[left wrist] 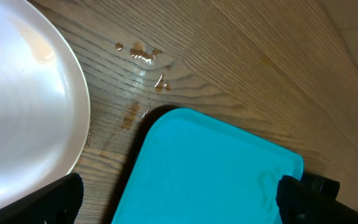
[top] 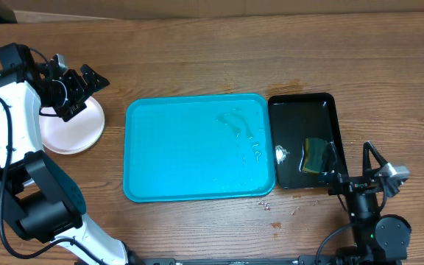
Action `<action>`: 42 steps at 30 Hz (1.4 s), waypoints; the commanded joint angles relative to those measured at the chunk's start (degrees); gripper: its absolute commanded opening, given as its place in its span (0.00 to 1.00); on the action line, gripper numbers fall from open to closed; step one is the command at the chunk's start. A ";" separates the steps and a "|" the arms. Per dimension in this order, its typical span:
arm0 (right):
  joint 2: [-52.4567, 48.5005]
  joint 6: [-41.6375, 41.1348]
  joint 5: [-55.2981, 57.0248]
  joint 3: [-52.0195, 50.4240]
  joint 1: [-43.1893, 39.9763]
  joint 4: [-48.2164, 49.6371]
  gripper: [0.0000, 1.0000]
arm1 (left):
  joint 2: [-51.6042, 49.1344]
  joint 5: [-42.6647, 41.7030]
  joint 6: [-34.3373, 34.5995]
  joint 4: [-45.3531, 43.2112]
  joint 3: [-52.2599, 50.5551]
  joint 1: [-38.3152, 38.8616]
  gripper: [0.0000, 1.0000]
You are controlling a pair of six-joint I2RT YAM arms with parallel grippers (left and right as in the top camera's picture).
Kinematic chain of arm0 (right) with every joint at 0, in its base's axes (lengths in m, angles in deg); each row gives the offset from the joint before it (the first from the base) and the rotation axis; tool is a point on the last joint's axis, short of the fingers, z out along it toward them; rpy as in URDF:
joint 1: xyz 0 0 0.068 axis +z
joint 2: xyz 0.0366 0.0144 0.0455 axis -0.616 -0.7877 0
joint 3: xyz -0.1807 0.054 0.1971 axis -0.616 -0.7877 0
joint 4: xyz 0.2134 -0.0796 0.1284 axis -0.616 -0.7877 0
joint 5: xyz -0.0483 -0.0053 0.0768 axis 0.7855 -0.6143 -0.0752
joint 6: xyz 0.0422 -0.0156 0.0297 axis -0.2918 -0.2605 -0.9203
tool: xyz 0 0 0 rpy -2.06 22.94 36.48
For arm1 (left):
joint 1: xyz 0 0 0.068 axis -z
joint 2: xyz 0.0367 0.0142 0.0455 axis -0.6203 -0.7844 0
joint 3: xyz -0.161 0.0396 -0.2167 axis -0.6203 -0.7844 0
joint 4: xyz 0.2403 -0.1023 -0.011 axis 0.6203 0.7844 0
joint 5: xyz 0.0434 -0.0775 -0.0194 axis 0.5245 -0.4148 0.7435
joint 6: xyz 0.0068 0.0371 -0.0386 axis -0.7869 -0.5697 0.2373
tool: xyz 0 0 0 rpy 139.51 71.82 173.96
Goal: Clean dirty plates on tray and stack at the side
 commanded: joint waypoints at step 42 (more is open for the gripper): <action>0.68 14.43 -0.37 -6.01 -0.44 -1.46 1.00 | 1.09 -0.87 -1.46 -0.09 0.92 0.04 1.00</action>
